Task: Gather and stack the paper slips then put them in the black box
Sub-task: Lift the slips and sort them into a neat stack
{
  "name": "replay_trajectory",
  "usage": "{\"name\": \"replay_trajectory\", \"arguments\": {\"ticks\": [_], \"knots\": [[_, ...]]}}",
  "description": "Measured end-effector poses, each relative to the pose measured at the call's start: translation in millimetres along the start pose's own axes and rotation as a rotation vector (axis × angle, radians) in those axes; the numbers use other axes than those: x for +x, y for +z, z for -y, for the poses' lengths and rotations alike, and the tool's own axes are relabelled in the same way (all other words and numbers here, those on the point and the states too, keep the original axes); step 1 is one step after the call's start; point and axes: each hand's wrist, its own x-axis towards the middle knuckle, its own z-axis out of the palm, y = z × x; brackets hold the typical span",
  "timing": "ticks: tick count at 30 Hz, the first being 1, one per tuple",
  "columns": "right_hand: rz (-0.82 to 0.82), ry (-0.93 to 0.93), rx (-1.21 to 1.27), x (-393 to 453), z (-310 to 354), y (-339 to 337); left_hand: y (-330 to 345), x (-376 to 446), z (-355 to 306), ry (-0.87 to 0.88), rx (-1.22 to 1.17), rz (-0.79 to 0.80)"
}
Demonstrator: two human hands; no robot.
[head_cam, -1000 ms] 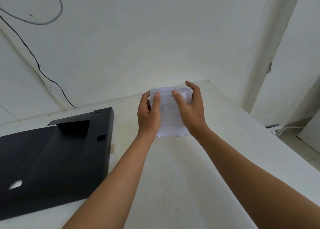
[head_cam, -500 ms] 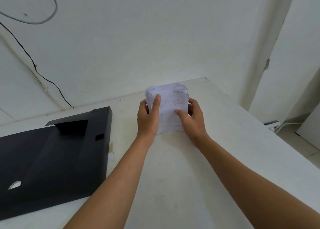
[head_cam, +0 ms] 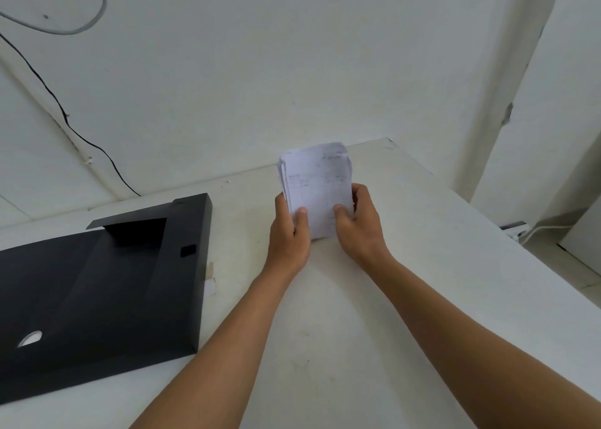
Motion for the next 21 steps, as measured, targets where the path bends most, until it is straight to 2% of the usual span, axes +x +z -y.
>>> {"name": "replay_trajectory", "arguments": {"ticks": [5, 9, 12, 16, 21], "knots": [[0.023, 0.032, -0.005, 0, -2, 1, -3, 1, 5, -0.014, -0.048, -0.004], [-0.067, -0.063, 0.042, 1, 0, 0, -4, 5, 5, -0.004, -0.115, -0.066], [-0.033, -0.099, 0.061, -1, 1, 2, -1, 9, -6, 0.053, -0.133, -0.126], [0.074, -0.035, -0.037, 3, -6, 1, 3, 6, 7, -0.003, -0.095, -0.071], [0.042, -0.098, -0.065, 6, -3, -3, 3, 11, 3, -0.057, -0.109, -0.04]]}}
